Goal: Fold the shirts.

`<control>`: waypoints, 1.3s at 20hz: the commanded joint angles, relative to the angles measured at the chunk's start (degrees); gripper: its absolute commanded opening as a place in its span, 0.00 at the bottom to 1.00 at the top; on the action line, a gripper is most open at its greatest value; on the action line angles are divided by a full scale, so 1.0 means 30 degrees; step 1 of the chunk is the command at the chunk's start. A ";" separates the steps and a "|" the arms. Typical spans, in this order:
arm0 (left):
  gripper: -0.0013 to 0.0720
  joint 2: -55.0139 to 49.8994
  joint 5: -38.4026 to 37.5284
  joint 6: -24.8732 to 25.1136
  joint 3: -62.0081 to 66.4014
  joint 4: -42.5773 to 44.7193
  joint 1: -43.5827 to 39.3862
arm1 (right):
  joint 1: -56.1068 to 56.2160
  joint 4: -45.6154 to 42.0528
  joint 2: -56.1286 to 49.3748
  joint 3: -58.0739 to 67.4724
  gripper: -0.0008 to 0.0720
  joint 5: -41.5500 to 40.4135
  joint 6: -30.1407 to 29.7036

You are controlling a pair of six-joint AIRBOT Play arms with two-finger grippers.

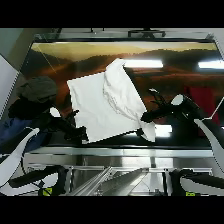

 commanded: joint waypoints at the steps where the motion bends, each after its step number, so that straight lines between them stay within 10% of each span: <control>1: 0.49 0.0044 0.1902 0.0007 0.0153 -0.0058 -0.0372 | 0.0131 -0.0350 -0.0576 0.0029 0.55 -0.0743 0.0277; 2: 0.48 0.0044 0.2033 0.0007 0.0197 -0.0080 -0.0372 | 0.0131 -0.0342 -0.0780 0.0029 0.26 -0.0692 0.0714; 4: 0.03 0.0044 0.2018 0.0095 0.0612 -0.0073 -0.0372 | 0.0131 -0.0211 -0.0882 0.0029 0.06 -0.0641 0.1319; 15: 0.04 0.3198 0.0692 0.2266 1.0222 -0.2790 0.0444 | -0.3993 0.4685 0.7053 0.4852 0.04 0.3162 0.1311; 19: 0.04 0.7708 0.1741 0.4240 1.8644 -0.8007 0.4648 | -0.9231 0.9391 1.2356 0.8539 0.04 0.1581 0.1020; 26: 0.04 1.0659 0.2084 0.4743 2.7052 -0.8422 1.3238 | -1.4375 1.3457 1.7952 1.0069 0.04 -0.2055 -0.0831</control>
